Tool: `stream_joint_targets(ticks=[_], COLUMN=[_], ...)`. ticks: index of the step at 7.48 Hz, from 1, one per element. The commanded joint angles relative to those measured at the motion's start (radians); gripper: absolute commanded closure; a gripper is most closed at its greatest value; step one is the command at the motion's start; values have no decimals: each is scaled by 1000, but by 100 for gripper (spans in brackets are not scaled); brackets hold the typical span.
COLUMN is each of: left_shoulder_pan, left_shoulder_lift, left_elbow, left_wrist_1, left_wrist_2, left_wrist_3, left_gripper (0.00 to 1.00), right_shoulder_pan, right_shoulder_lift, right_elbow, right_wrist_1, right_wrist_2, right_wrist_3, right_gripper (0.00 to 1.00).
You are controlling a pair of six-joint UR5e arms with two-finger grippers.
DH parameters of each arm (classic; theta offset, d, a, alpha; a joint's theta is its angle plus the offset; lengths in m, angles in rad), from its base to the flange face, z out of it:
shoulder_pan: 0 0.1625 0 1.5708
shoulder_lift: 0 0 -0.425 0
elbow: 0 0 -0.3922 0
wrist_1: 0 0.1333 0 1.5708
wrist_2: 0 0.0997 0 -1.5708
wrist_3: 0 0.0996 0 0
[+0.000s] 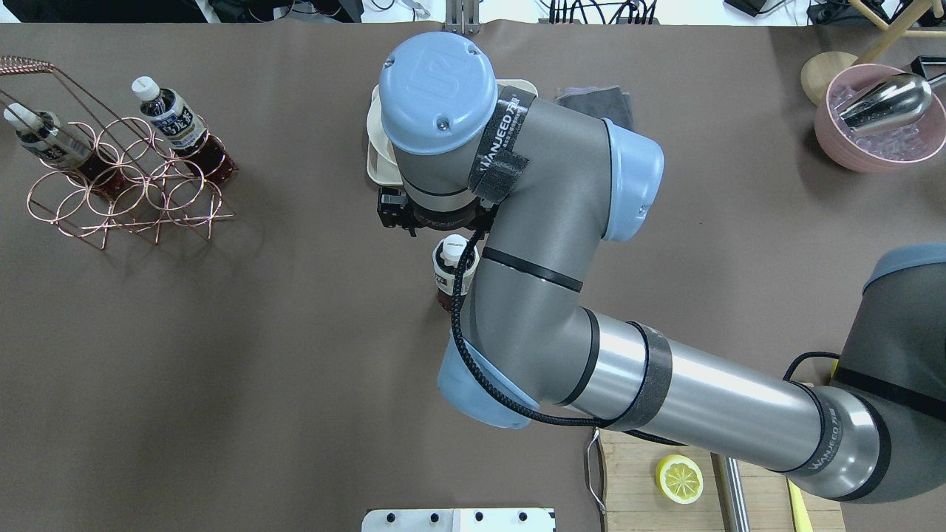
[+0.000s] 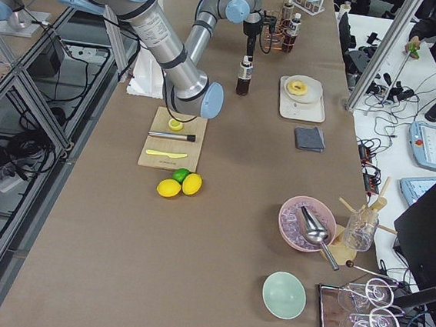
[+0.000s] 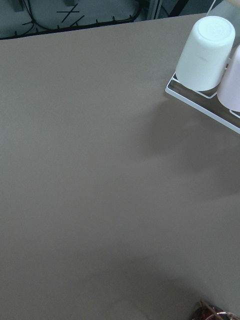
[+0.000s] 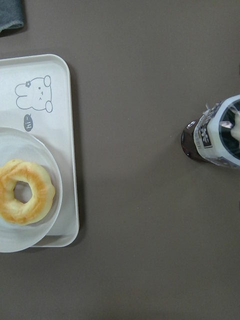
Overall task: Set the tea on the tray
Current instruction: 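Lower the right gripper over the bottle cap and grasp the bottle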
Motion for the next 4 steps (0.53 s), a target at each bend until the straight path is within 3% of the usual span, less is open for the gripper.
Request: stream_joint_targets(ticks=[1, 2, 3, 4], left_shoulder_pan=[0, 0, 0, 0], left_shoulder_lift=[1, 1, 1, 1], left_elbow=[-1, -1, -2, -4], left_wrist_1=[-2, -2, -2, -2], left_wrist_2=[0, 0, 0, 0], left_wrist_3=[0, 0, 0, 0], left_gripper=[2, 2, 2, 2], right_shoulder_pan=[0, -3, -3, -3], right_shoulder_lift=[-18, -18, -17, -18], right_elbow=[-1, -1, -1, 4], right_wrist_1=[-7, -7, -7, -7], right_wrist_2=[0, 0, 0, 1], right_wrist_3=[-2, 0, 3, 8], right_gripper=[12, 13, 25, 64])
